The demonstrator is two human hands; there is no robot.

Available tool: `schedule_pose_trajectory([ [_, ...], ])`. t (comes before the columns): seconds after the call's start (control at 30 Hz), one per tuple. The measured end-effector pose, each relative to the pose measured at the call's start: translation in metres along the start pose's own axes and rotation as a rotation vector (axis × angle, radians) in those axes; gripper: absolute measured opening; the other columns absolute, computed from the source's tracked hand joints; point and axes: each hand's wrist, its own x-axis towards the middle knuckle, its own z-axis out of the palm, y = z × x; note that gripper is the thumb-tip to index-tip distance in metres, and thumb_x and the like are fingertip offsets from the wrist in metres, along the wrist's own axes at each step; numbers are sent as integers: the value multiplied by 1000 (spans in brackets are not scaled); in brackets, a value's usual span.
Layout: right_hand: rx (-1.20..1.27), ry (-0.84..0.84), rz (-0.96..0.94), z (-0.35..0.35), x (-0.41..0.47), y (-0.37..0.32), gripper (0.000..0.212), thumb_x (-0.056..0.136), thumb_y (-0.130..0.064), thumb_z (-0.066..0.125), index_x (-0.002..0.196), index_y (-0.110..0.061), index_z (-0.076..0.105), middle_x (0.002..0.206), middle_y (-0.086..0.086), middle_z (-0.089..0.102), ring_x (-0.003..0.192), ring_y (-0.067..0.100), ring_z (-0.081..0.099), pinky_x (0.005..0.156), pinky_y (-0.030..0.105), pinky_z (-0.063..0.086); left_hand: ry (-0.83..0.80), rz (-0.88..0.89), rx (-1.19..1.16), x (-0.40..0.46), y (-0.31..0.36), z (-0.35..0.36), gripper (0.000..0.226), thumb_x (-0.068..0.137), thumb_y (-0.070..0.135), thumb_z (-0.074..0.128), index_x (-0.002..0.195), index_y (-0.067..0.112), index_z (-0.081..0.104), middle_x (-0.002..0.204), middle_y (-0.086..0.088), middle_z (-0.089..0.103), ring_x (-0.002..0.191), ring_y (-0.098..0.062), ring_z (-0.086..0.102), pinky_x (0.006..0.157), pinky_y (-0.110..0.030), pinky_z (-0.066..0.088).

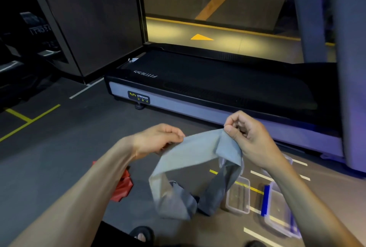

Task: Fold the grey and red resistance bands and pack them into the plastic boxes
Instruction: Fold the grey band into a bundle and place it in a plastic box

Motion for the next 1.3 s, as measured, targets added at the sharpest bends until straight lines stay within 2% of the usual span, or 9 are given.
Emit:
schedule_pose_trajectory([
  [0.1,-6,2,0,-1,0,1,12,101,-16,62,93,-24,59,79,5,59,74,27,54,66,43,43,-33,43,59,-5,-3,-7,18,103,16,57,96,6,69,69,3,49,61,-4,40,56,-18,31],
  [0.3,-27,15,8,-4,0,1,8,101,-18,62,94,-22,59,81,5,61,77,26,57,70,50,47,18,104,107,-6,-4,-15,9,97,20,67,99,14,74,67,15,62,63,1,48,60,-15,40],
  [0.5,-44,17,5,-5,-2,0,9,101,-17,62,94,-23,59,81,5,62,77,24,57,69,47,47,7,101,93,-9,-3,-18,19,83,26,79,98,14,77,79,2,73,70,-8,55,60,-18,39],
  [0.63,-50,12,9,-5,-2,-1,9,101,-17,62,94,-22,59,82,4,62,77,23,57,69,44,47,28,115,97,-8,-4,-16,19,82,17,82,96,6,77,77,-1,74,68,-5,62,64,-14,45],
  [0.83,-61,14,17,-4,-3,-3,8,101,-19,62,95,-23,59,82,1,62,77,19,58,69,40,47,72,141,110,-5,-8,-15,17,80,20,83,91,9,79,87,-18,76,79,-15,65,81,-31,50],
  [0.9,-63,12,22,-4,-2,-2,8,101,-20,62,95,-24,59,82,0,62,77,19,58,69,40,47,74,150,113,-3,-9,-15,13,81,19,83,89,10,79,86,-17,76,78,-16,64,79,-30,50],
  [1.0,-64,6,22,-4,-2,-1,8,101,-19,62,94,-23,59,81,1,62,76,20,58,68,40,47,69,154,137,-3,-10,-18,12,87,15,79,92,5,75,78,-1,72,72,-7,61,70,-18,47],
  [1.13,-55,-27,42,-1,-3,3,11,101,-16,62,93,-23,60,81,2,61,77,22,58,69,40,47,-44,115,198,-6,-8,-19,8,100,17,64,96,10,65,76,4,68,71,-7,55,70,-23,43],
  [1.3,107,-51,65,1,-6,5,5,99,-9,62,95,-10,61,86,17,61,76,12,55,70,21,43,-51,114,7,-9,2,-19,20,101,13,61,82,18,64,63,6,46,56,-5,34,52,-20,25],
])
